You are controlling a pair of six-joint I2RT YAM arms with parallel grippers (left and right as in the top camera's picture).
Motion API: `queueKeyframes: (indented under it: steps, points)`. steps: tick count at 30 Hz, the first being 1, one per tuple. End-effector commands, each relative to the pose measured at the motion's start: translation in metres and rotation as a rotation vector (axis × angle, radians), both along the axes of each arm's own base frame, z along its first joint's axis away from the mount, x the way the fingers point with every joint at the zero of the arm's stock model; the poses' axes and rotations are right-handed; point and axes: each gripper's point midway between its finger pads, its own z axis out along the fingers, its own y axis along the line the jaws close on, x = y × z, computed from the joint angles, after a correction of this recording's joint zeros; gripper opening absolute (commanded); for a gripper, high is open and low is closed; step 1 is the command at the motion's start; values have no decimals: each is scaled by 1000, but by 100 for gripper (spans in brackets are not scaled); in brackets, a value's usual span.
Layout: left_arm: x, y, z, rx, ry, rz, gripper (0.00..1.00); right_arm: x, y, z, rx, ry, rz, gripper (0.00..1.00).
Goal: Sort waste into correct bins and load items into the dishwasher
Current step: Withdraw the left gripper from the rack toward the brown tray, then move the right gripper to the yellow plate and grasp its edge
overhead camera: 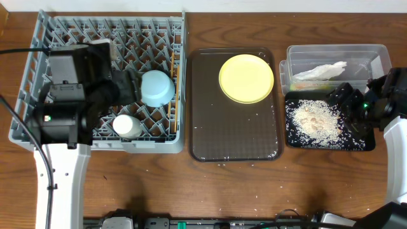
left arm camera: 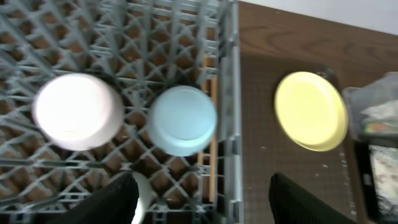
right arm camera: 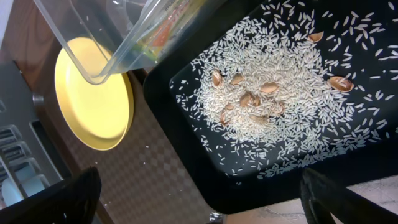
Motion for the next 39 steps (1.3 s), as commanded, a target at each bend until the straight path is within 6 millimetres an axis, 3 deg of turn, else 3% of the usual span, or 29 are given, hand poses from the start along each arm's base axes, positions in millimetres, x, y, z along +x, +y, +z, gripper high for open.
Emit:
queueKeyframes:
  steps: [1, 6, 10, 13, 17, 19, 20, 24, 26, 29, 34, 36, 39]
  points:
    - [-4, -34, 4, -97, 12, -103, 69, -1, 3, 0, 2, -3, 16, 99]
    - [-12, -55, -1, -106, 47, -170, 69, 9, -1, 5, 11, -35, -33, 99]
    - [-26, -55, -6, -104, 92, -171, 69, 30, -11, 15, -30, -132, -39, 99]
    - [-37, -54, -6, -101, 114, -173, 69, 37, 15, 26, 82, -196, 44, 98]
    - [-44, -53, -2, -99, 107, -175, 69, 40, 70, 31, 178, -208, 196, 75]
    - [-45, -53, -1, -99, 100, -176, 69, 39, 92, 23, 142, -161, 217, 54]
    - [-45, -52, -1, -97, 100, -174, 69, 38, 104, 18, 110, -132, 213, 51]
    - [-44, -47, -3, -71, 107, -151, 69, 35, 139, -1, -61, -58, 132, 55]
    - [-46, -46, -5, -68, 116, -148, 69, 40, 151, -7, -201, -77, 8, 57]
    - [-49, -46, -7, -67, 130, -147, 69, 48, 157, -14, -302, -121, -142, 47]
    - [-49, -45, -8, -64, 136, -145, 69, 62, 198, -48, -273, -121, -90, 44]
    - [-49, -45, -8, -64, 136, -145, 69, 67, 199, -65, -293, -108, -94, 52]
    - [-50, -45, -8, -64, 136, -145, 70, 72, 198, -91, -272, -64, -164, 52]
